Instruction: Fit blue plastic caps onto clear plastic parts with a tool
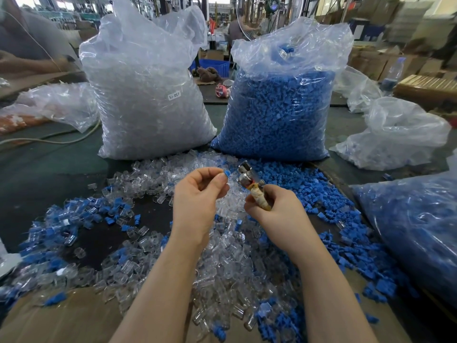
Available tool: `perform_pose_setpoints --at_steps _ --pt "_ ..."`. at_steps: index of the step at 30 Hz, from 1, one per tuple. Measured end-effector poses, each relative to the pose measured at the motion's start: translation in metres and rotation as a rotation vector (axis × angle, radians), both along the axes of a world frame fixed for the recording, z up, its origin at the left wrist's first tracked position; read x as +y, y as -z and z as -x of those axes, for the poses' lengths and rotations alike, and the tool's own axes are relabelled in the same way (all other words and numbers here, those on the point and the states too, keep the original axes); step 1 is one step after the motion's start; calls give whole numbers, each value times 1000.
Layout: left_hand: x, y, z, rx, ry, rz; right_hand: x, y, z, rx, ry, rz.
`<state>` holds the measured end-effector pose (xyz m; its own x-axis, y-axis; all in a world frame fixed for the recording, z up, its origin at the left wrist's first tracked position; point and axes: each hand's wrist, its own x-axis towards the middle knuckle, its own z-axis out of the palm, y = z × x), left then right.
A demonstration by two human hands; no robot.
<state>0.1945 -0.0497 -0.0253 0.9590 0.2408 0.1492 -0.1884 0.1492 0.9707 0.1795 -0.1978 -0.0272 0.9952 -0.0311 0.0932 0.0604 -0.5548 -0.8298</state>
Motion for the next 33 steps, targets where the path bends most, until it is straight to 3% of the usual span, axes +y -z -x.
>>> perform_pose_setpoints --at_steps 19,33 --pt "1 0 1 -10 55 -27 5 1 2 -27 -120 43" --pt "1 -2 2 3 58 -51 7 2 4 -69 -81 177"
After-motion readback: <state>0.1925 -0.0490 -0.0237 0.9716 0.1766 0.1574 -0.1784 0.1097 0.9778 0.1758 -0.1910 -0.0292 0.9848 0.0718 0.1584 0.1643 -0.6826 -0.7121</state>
